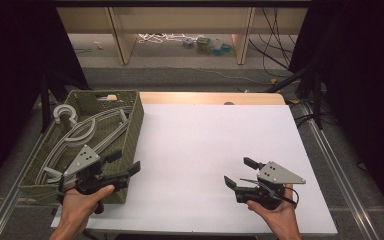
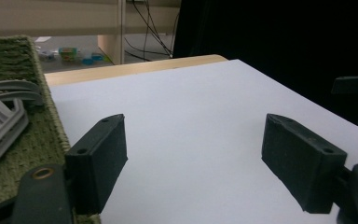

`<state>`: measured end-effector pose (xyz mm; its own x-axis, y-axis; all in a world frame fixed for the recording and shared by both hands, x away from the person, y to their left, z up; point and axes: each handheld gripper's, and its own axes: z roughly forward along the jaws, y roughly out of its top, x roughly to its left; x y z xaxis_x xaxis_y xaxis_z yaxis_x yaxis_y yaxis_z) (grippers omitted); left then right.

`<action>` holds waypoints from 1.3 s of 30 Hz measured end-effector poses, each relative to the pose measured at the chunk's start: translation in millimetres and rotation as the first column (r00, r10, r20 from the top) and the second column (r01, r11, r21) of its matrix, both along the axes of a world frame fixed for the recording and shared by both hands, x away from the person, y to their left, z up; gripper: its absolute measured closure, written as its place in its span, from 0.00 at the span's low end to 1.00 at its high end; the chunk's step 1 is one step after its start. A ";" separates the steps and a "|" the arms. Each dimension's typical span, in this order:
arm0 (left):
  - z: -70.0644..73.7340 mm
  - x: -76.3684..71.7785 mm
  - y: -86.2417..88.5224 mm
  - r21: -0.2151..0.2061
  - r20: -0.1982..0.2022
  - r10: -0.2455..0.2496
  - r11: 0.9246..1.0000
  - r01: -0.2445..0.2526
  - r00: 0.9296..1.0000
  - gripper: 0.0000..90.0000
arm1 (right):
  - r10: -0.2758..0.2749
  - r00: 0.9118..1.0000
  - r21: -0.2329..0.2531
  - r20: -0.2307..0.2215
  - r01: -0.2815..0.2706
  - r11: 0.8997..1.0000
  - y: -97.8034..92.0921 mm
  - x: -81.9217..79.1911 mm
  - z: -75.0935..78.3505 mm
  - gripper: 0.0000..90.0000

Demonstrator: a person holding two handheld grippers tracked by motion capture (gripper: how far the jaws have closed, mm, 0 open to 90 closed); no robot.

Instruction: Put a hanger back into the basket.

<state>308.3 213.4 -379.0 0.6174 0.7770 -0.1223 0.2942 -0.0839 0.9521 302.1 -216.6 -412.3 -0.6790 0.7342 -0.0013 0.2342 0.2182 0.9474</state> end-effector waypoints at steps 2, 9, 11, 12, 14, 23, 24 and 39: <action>-3.4 0.7 -0.9 0.003 0.017 -0.003 1.000 0.003 1.000 0.24 | 0.007 1.000 0.003 -0.008 -0.007 1.000 0.1 -0.5 0.1 0.18; -10.1 -3.6 -7.8 0.002 0.044 0.006 1.000 -0.006 0.999 0.24 | 0.016 1.000 0.011 -0.015 -0.016 1.000 -0.3 -0.5 -1.4 0.18; -13.0 -4.7 -10.8 0.007 0.051 0.008 1.000 -0.008 0.999 0.24 | 0.014 1.000 0.010 -0.016 -0.014 1.000 -0.3 -0.9 -1.7 0.18; -14.8 -5.0 -12.3 0.011 0.055 0.006 1.000 -0.007 0.998 0.23 | 0.017 1.000 0.012 -0.017 -0.017 1.000 -0.3 -1.1 -1.8 0.18; -18.4 -6.6 -14.6 0.017 0.067 0.005 1.000 -0.007 0.998 0.23 | 0.015 1.000 0.012 -0.013 -0.015 1.000 -0.1 -1.1 -2.1 0.18; -35.1 -13.6 -22.5 0.029 0.093 -0.010 1.000 0.007 0.996 0.23 | 0.015 1.000 0.018 -0.005 -0.015 1.000 1.1 -5.1 -3.3 0.18; -36.8 -15.0 -22.2 0.046 0.109 -0.015 0.999 0.010 0.994 0.23 | 0.008 1.000 0.019 -0.002 -0.008 1.000 1.4 -5.8 -3.7 0.18; -45.7 -19.6 -16.9 0.009 0.122 -0.010 1.000 0.009 0.992 0.22 | -0.001 1.000 0.049 -0.007 0.001 0.999 -6.3 -20.3 -12.0 0.18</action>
<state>288.8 196.5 -424.8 0.6347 0.7718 -0.0390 0.1750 -0.0944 0.9800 281.8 -222.9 -424.4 -0.6783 0.7337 0.0399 0.2413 0.1710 0.9553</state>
